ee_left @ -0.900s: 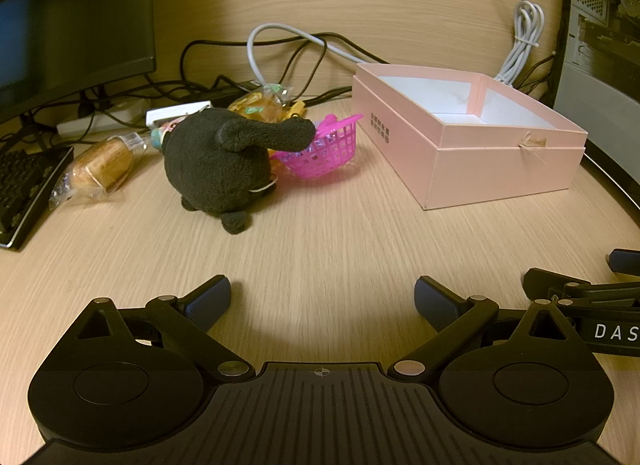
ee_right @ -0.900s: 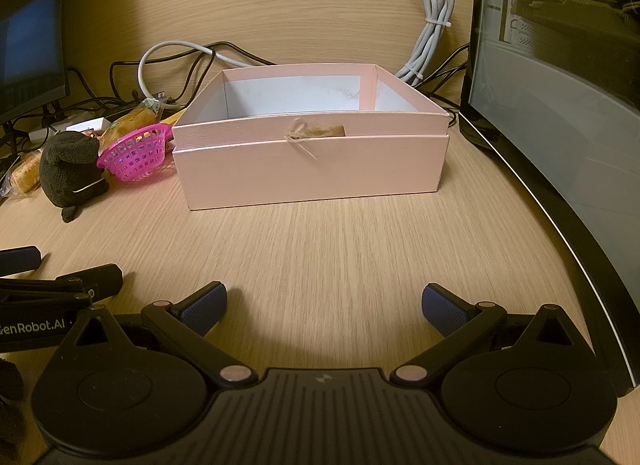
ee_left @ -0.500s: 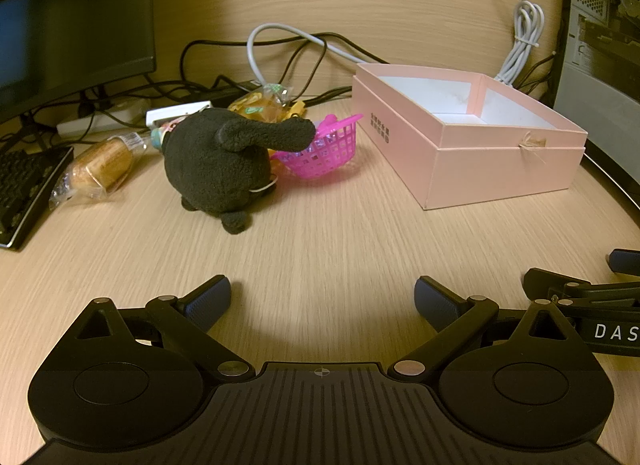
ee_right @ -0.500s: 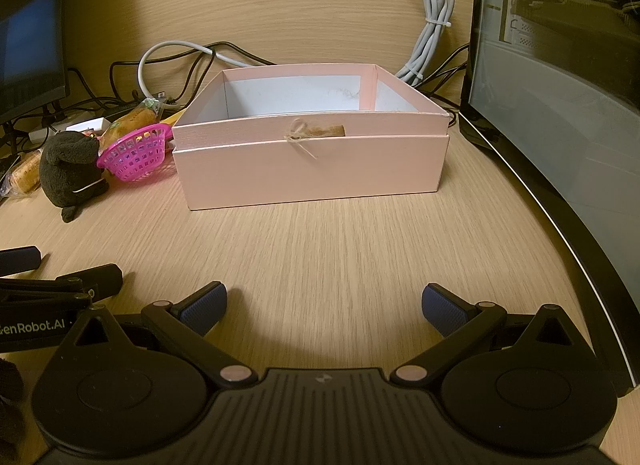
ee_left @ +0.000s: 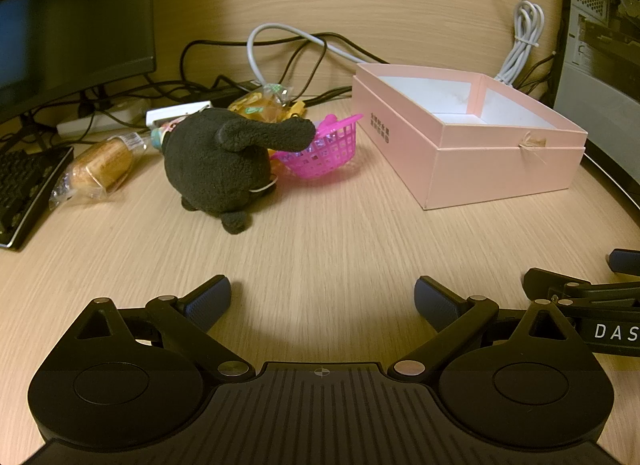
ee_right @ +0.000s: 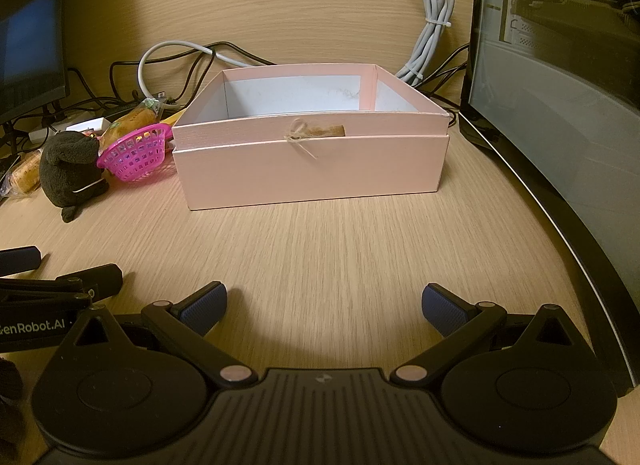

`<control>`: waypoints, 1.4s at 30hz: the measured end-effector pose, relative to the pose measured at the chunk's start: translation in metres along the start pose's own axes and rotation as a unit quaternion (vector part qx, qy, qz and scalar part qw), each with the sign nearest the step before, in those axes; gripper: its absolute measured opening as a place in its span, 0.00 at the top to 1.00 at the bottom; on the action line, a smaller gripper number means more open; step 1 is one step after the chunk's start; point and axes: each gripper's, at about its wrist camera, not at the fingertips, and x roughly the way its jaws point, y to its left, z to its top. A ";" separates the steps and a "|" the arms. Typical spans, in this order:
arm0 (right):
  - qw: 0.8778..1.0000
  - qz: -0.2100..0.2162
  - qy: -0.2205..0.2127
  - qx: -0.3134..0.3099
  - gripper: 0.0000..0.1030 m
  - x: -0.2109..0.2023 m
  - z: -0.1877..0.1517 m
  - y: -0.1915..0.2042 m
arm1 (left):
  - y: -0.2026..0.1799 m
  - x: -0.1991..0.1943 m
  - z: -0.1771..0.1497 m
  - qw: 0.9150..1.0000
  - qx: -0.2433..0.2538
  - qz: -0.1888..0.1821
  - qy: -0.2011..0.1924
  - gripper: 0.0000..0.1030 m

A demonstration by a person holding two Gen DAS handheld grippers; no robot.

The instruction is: Organize objects

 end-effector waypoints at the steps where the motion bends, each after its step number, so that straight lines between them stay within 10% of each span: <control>1: 1.000 0.000 0.000 0.000 0.00 0.000 0.000 0.000 | 0.000 0.000 0.000 1.000 0.000 0.000 0.000 0.02; 29: 1.000 0.011 0.006 -0.002 0.00 0.003 -0.002 -0.006 | 0.001 -0.001 -0.001 1.000 -0.004 -0.004 -0.002 0.03; 33: 0.999 0.017 0.038 -0.010 0.00 0.002 0.005 -0.006 | 0.013 -0.012 0.004 0.999 -0.043 -0.022 0.002 0.03; 38: 0.999 0.015 0.045 -0.013 0.00 0.000 0.004 -0.005 | 0.039 -0.014 0.050 0.994 -0.090 0.051 -0.044 0.03; 42: 0.999 0.006 0.051 -0.005 0.00 0.000 0.004 -0.003 | 0.065 0.023 0.089 0.986 -0.153 0.064 0.009 0.03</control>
